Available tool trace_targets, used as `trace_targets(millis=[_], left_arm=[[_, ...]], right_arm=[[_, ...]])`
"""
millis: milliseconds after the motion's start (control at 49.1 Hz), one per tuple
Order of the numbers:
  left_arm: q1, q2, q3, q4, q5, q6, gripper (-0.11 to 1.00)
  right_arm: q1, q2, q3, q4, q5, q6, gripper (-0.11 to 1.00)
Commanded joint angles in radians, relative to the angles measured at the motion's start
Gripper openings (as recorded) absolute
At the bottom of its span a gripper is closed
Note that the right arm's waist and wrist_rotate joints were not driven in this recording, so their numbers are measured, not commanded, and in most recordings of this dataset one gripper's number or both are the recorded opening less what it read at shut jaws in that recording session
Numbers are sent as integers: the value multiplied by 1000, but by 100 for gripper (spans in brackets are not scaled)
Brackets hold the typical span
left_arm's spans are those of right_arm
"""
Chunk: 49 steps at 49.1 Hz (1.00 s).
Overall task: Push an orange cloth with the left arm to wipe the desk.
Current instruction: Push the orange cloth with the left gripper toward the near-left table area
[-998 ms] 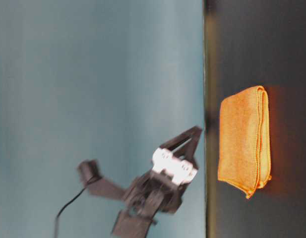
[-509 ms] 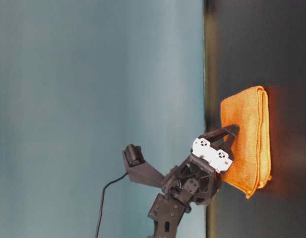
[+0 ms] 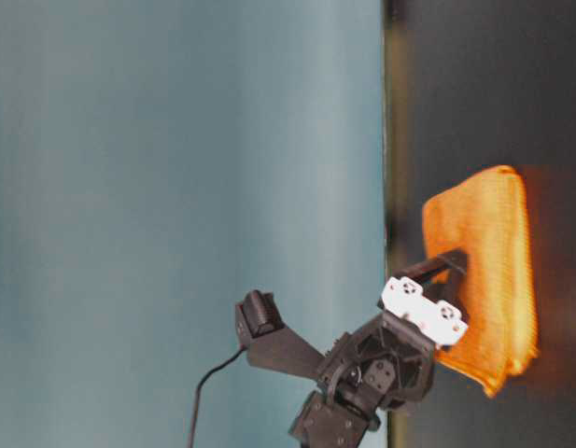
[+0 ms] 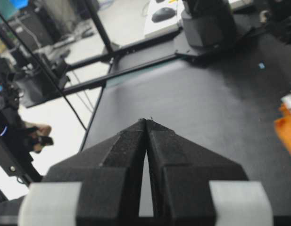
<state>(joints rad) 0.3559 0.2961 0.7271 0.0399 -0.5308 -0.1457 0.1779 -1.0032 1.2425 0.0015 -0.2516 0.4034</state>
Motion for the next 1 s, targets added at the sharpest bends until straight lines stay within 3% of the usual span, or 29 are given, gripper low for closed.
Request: trace_targets(millis=[0,346,509,733,977], left_arm=[[-51,-44,20,5,-3,3,83],[-227,-149,192,5,-5,-8,83],[-351,-176,262,5,-11,-15,83],[-560,-193,258,5,-6,-41,83],[-693,-187,219,5,-5,-109,83]], right_arm=[[0,-2,-6,2,-2,0,0],[-2,-17,5,2,-2,2,0],[0,-17,5,2,-5,2,0],[0,-17,5,3,-6,2,0],[0,-18,6,12,-2,0,0]])
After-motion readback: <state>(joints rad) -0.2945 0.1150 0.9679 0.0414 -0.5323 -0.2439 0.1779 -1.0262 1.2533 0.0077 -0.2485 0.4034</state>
